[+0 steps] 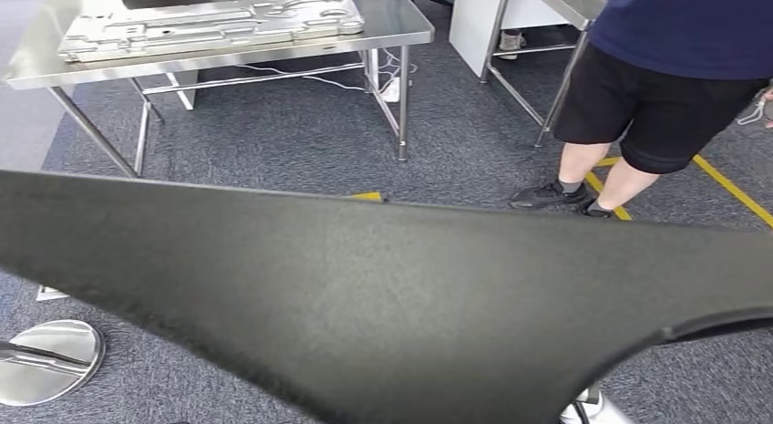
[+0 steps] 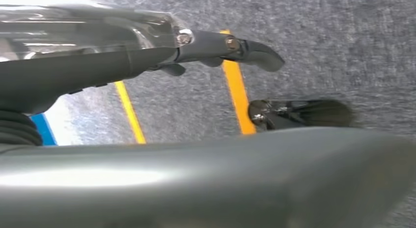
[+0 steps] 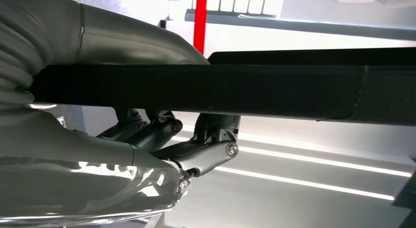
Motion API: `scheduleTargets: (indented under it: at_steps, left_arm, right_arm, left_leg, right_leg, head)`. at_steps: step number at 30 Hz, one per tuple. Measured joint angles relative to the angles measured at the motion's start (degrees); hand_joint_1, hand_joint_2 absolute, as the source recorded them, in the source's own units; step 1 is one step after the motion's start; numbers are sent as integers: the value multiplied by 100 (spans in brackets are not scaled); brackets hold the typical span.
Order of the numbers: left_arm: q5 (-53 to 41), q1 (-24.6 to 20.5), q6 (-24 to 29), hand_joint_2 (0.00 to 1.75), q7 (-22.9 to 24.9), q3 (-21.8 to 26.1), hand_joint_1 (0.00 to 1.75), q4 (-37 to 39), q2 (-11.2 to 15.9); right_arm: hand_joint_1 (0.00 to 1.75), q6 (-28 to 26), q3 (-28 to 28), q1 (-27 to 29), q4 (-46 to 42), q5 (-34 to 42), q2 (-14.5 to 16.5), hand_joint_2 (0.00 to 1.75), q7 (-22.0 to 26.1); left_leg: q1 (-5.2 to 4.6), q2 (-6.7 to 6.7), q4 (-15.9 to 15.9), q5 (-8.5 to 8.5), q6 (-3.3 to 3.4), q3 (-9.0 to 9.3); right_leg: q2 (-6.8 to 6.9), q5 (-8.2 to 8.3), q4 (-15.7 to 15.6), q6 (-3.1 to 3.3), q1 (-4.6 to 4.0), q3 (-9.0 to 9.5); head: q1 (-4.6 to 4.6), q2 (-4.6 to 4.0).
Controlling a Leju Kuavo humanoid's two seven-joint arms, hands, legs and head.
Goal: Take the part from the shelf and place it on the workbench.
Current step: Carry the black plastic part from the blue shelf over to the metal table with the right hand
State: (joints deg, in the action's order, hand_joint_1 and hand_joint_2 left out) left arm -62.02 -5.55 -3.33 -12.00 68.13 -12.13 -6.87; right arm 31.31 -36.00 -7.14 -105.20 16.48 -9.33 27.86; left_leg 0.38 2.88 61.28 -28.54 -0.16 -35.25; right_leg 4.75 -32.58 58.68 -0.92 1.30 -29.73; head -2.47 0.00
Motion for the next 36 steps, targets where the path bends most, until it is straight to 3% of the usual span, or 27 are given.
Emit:
scheduleTargets:
  at_steps: [2, 6, 8, 11, 16, 27, 32, 34, 36]
  left_arm:
    - [25, -6, -28, 175, -45, 3, 0, 0, -1]
    - [114, 24, -95, 175, -131, 27, 0, 0, -7]
    - [187, 18, -165, 175, -181, 56, 0, 0, -8]
    - [279, -4, -261, 175, -233, 127, 0, 0, -8]
    - [312, -24, -335, 175, -257, 186, 0, 0, -8]
    - [322, -20, -436, 175, -360, 267, 0, 0, -7]
    - [323, -13, -438, 175, -360, 270, 0, 0, 2]
    - [323, -9, -438, 175, -361, 270, 0, 0, 5]
    - [323, -24, -437, 175, -362, 270, 0, 0, 6]
  right_arm:
    - [175, -14, 9, -5, -8, -32, 0, 175, -1]
    - [175, -80, 22, -13, -27, -120, -2, 175, 4]
    - [175, -97, 25, -11, -32, -135, -2, 175, 15]
    - [175, -117, 28, -6, -41, -168, -2, 175, 36]
    - [175, -145, 32, 16, -56, -188, -2, 175, 48]
    - [175, -234, 33, 216, -237, -300, -3, 175, 96]
    - [175, -250, 33, 223, -269, -302, -2, 175, 97]
    - [175, -250, 33, 220, -304, -303, -3, 175, 98]
    - [175, -250, 34, 224, -328, -305, -6, 175, 103]
  left_leg:
    - [-45, 29, -103, -32, 79, 38]
    - [-27, -22, -147, -29, 127, 55]
    - [-32, -27, -147, -43, 148, 57]
    - [-39, -24, -147, -56, 169, 58]
    - [-54, -25, -143, -62, 179, 60]
    - [-50, -24, -134, -73, 189, 88]
    - [-94, -34, -148, -93, 243, 91]
    - [-74, -56, -226, -66, 296, 141]
    - [-42, -88, -295, -42, 340, 201]
  right_leg:
    - [81, -25, -21, -56, -25, 29]
    - [102, -39, -91, 44, -32, 102]
    - [91, -29, -124, 53, -31, 121]
    - [77, -10, -162, 21, -29, 134]
    - [69, 1, -181, -100, -12, 139]
    - [64, -4, -182, -133, -11, 157]
    - [91, -2, -203, -183, 21, 176]
    - [7, -79, -130, -205, 37, 182]
    - [-236, -363, 352, -189, 44, -22]
  head:
    - [0, 1]
    - [10, 0]
    - [9, 0]
    - [9, 0]
    - [9, 1]
    - [9, 0]
    - [9, 0]
    - [10, 0]
    - [18, 0]
